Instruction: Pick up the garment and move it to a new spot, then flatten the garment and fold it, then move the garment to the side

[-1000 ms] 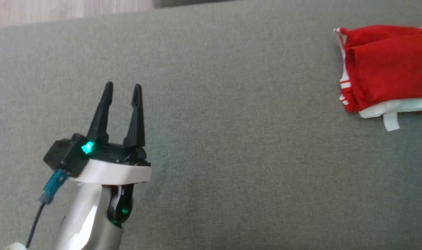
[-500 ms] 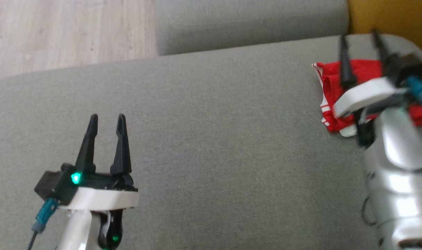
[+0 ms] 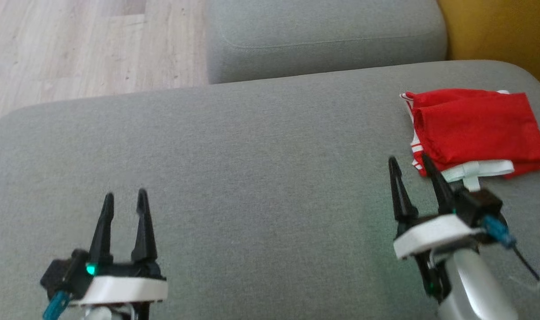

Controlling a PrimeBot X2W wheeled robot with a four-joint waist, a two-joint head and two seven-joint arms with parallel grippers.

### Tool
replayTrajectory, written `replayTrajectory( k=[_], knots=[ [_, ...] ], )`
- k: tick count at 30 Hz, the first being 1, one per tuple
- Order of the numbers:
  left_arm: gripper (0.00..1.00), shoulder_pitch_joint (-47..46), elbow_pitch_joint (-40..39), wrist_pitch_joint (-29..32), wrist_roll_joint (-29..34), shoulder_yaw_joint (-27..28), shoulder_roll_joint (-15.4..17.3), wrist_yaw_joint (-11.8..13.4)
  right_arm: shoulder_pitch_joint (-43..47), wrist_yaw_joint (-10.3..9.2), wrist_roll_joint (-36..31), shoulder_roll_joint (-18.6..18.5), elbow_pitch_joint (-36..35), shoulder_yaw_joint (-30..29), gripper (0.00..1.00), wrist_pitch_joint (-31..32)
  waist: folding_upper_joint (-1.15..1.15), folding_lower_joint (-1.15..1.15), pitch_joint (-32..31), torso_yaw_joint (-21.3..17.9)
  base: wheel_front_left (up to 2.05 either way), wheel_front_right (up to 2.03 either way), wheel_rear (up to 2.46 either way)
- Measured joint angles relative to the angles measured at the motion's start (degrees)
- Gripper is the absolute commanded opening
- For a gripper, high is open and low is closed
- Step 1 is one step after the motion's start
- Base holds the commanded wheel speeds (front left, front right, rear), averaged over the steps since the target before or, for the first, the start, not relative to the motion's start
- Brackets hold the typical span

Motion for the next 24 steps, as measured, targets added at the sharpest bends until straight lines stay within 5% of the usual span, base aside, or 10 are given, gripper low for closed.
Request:
replayTrajectory(
  k=[24],
  knots=[
    [1.0, 1.9, 2.0, 0.0, -2.7, 3.0, -1.3, 0.0, 2.7, 0.01, 0.6, 0.0, -4.4, 0.2, 1.0, 0.0, 0.0, 0.01, -0.2, -0.9, 0.0, 0.0, 0.0]
  ],
)
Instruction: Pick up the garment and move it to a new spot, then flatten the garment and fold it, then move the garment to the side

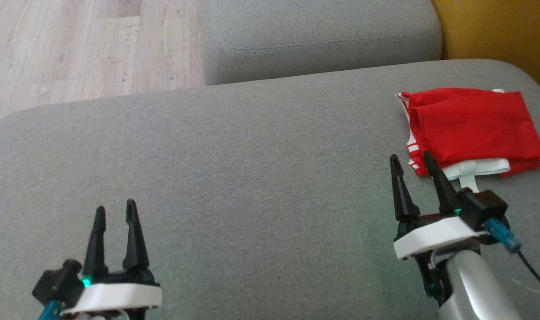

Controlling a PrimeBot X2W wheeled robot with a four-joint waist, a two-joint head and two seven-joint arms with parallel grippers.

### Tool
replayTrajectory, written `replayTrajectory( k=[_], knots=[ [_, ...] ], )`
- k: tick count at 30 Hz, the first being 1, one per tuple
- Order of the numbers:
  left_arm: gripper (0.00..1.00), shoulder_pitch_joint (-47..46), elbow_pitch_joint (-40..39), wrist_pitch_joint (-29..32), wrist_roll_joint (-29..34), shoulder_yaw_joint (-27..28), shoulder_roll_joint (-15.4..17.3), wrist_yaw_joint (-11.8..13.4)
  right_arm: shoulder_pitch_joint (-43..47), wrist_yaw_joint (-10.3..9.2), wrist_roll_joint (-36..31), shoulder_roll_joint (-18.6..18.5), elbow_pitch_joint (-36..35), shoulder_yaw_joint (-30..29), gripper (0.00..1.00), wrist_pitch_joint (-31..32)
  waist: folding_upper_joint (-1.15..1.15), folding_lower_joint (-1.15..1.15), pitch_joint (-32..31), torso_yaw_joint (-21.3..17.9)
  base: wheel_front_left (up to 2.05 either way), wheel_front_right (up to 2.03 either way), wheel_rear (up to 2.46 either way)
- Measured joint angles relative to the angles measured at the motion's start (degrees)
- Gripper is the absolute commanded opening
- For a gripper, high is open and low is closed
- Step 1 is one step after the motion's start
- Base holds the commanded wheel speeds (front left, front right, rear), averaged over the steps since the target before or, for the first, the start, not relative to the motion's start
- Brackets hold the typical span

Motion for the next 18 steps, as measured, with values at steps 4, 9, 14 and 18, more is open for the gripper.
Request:
replayTrajectory(
  k=[4, 9, 14, 18],
  knots=[
    [0.0, 1.0, 3.0, 0.0, -0.2, -0.2, -0.1, 0.0, 1.7, -0.01, 0.0, 0.1, 3.0, 0.0, 0.0, 0.1, 0.0, 0.0, 0.0, 0.0, 0.0, 0.0, 0.0],
    [0.0, 2.5, 3.9, 0.6, -2.5, -0.2, -0.1, 0.0, 4.4, -0.01, 2.6, 0.1, 3.8, -0.2, 0.0, 0.8, 0.0, 0.0, 0.0, 0.1, 0.0, 0.0, 0.0],
    [0.0, 2.4, 3.9, 1.6, -5.3, -0.2, -0.1, 0.0, 4.2, -0.01, 5.8, 0.1, 3.4, -0.7, 0.0, 1.4, 0.0, 0.0, 0.1, 0.2, 0.0, 0.0, 0.0],
    [0.0, 2.3, 3.9, 2.2, -7.6, -0.1, -0.1, 0.0, 4.2, -0.01, 8.5, 0.1, 3.1, -1.1, 0.0, 2.2, 0.0, 0.0, 0.1, 0.3, 0.0, 0.0, 0.0]
  ],
)
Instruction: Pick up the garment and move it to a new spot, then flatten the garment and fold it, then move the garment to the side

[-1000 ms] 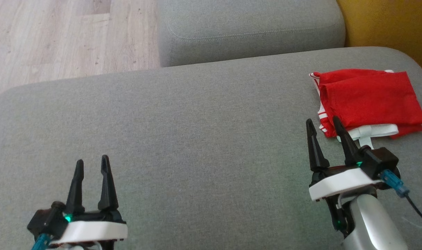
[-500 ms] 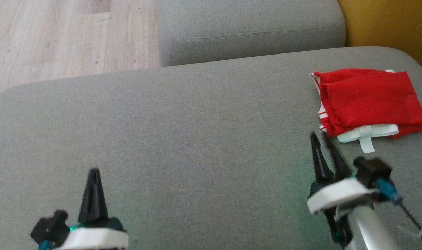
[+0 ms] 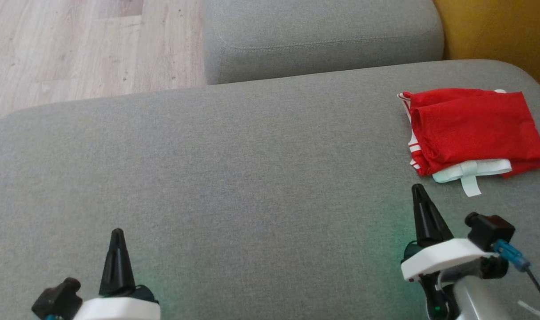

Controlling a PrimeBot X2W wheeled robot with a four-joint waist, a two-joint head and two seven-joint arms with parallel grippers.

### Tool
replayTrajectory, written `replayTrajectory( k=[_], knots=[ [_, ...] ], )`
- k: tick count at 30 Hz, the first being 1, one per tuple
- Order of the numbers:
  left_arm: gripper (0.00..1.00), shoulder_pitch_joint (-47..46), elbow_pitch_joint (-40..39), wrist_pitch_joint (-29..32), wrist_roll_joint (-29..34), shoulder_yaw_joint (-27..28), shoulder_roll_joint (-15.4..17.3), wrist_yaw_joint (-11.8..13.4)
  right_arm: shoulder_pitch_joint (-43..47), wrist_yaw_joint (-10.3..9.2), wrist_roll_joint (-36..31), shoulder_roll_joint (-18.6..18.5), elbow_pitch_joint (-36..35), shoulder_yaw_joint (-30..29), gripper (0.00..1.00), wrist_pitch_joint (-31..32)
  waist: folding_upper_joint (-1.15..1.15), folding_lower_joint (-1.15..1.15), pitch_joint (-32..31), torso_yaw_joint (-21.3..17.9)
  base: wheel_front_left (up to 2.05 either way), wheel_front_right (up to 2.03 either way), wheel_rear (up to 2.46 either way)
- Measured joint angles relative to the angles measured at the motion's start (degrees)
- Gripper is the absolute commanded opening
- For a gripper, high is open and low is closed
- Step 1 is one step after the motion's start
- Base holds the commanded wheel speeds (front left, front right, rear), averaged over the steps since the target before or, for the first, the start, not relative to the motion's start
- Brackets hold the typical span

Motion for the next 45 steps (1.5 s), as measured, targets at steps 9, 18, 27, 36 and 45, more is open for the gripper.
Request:
replayTrajectory(
  k=[9, 18, 27, 36, 45],
  knots=[
    [0.0, -0.1, 0.0, 1.3, -4.4, 0.2, 0.0, 0.0, 0.0, 0.01, 5.0, 0.0, -0.5, -1.1, 0.0, 1.1, 0.0, 0.0, 0.0, 0.1, 0.0, 0.0, 0.0],
    [0.0, -0.4, 0.0, 2.9, -9.3, 0.6, 0.0, 0.0, 0.0, 0.0, 10.9, 0.0, -1.4, -2.0, 0.0, 2.7, 0.0, 0.0, 0.1, 0.3, 0.0, 0.0, 0.0],
    [0.0, -1.2, 0.0, 4.4, -14.9, 1.4, 0.0, 0.0, 0.1, 0.0, 17.4, 0.0, -2.2, -3.3, 0.0, 4.2, 0.0, 0.0, 0.1, 0.5, 0.0, 0.0, 0.0],
    [0.0, -1.4, 0.0, 5.9, -19.8, 1.7, 0.0, 0.0, 0.1, 0.0, 23.1, 0.0, -2.8, -4.4, 0.0, 5.7, 0.0, 0.0, 0.2, 0.6, 0.0, 0.0, 0.0],
    [0.0, -2.0, -0.1, 7.4, -24.1, 2.0, 0.0, 0.0, 0.2, 0.0, 28.3, 0.0, -3.4, -5.3, 0.0, 7.2, 0.0, 0.0, 0.2, 0.8, 0.0, 0.0, 0.0]
  ],
)
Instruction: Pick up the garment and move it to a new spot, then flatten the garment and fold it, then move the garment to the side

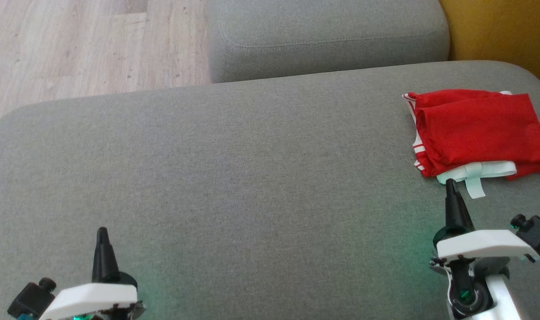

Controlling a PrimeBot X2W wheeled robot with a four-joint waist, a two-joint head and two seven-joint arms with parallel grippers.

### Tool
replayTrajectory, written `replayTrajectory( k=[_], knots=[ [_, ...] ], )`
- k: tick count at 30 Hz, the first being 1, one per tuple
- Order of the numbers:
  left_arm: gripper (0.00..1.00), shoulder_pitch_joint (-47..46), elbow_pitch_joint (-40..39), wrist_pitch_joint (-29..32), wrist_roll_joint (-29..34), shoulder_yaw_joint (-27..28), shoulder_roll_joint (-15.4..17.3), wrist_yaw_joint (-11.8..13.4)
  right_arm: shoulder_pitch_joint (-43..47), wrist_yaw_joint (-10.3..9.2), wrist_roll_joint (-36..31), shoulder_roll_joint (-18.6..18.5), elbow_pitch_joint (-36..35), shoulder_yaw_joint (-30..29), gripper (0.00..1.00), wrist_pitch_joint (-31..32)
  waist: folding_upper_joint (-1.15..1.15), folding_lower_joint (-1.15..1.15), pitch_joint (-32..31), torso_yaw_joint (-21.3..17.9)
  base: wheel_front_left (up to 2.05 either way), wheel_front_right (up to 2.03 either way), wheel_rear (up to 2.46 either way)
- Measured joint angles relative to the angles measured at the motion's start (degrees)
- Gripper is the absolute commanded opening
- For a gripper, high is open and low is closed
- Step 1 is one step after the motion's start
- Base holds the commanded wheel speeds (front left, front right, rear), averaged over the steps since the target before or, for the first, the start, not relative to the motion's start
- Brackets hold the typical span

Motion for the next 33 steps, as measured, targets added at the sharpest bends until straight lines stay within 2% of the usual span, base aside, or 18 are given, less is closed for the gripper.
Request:
replayTrajectory(
  k=[33],
  knots=[
    [0.0, -1.7, -0.2, 5.5, -18.1, 1.8, 0.0, 0.0, 0.3, 0.0, 21.0, 0.0, -2.5, -4.1, 0.0, 5.2, 0.0, 0.0, 0.2, 0.6, 0.0, 0.0, 0.0]
  ],
)
